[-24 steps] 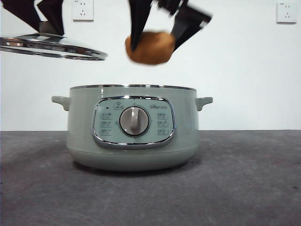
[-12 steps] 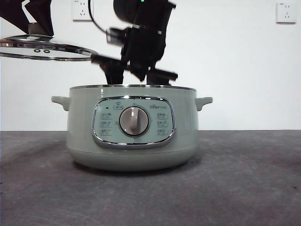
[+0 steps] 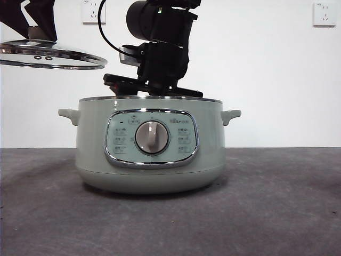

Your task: Pick up the potato,open the lid,put the potato in the pot,close the lid

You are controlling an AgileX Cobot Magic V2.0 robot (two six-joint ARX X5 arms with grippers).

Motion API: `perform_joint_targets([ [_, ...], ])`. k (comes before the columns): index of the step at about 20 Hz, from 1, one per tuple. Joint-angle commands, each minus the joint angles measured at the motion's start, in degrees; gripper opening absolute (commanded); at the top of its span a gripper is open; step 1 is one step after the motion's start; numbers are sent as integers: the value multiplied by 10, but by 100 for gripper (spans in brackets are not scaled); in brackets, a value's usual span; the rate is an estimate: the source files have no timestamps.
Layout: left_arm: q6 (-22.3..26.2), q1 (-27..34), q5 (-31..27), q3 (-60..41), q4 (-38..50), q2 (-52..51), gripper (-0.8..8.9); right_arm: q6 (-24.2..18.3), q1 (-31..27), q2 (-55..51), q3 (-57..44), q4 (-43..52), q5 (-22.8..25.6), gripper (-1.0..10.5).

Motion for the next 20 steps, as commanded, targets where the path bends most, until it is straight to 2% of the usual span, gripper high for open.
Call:
perform_joint_targets([
  [1,-6,0,2,8,21,-5,-9,-4,2,3,1,3,1,702],
  [6,-6,0,3,8,21,-4,-9,-3,3,-2,17,-17,1,697],
  [12,-6,0,3,8,12,-4,-9,-7,18,-5,109,-107,1,691],
  [17,-19,-9,48,8,3,-4,-9,-18,50,-56,149,-160,64,680],
  [19,-19,-22,47,7,3,-4,-9,-26,58,-94,149,-189,99,586],
  [20,-19,-32,47,7,3,-4,-9,-32,61,-116,149,-210,113,580],
])
